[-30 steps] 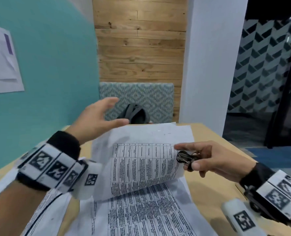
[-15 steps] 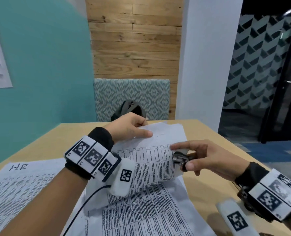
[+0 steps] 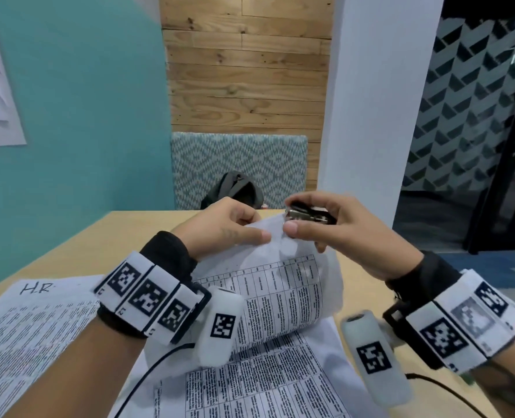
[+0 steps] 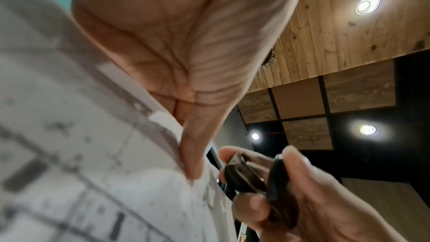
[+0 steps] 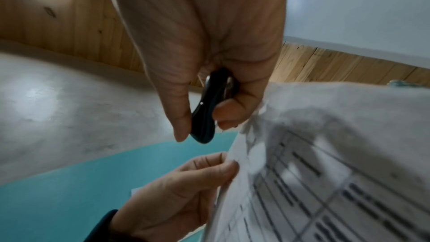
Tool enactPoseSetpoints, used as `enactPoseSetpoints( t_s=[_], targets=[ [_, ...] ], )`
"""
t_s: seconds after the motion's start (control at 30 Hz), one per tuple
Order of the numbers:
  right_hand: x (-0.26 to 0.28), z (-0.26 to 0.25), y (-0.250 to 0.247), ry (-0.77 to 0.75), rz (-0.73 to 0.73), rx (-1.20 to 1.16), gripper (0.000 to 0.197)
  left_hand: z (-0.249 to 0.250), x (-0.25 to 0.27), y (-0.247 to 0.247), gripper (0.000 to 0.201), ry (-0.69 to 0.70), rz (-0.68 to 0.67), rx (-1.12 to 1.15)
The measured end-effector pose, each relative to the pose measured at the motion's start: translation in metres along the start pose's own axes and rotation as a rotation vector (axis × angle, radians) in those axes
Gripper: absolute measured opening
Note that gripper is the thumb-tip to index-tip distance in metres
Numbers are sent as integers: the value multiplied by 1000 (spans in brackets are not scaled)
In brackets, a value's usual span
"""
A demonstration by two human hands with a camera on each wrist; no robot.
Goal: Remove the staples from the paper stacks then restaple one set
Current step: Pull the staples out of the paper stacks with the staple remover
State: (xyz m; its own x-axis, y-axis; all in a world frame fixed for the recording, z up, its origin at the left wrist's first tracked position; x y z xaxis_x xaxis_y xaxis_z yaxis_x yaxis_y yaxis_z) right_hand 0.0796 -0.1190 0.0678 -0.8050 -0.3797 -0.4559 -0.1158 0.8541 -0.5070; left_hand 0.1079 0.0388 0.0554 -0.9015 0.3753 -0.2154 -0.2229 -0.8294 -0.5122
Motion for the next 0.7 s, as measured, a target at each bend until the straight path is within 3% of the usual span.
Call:
enactPoseSetpoints(
  t_s=[0.17,0.3,0.43,0.7],
  targets=[
    [1,14,-3,-7,58,117,51,0,2,-2,25,11,-49,92],
    [9,2,-5,-273,192,471,43,1,4,2,30,6,-95,158],
    [16,-5,7,-438,193,887,51,2,3,6,29,1,-123,177],
    [17,-9,8,-495,148,790,47,5,2,11,24,-22,-145,221]
  ],
)
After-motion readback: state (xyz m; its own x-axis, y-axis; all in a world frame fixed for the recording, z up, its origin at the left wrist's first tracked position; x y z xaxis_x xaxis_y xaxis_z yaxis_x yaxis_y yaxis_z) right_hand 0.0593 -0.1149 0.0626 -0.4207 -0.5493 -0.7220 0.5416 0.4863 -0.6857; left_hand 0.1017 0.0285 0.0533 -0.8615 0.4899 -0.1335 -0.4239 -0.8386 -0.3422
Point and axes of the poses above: each hand's wrist, its own x-axis away from the middle knuckle, its own y-axis out of the palm, z = x × y, the point moved 5 cm from there along -x, towards the middle knuckle, and after that the axes turned 9 degrees about x, right-handed, at the moved point
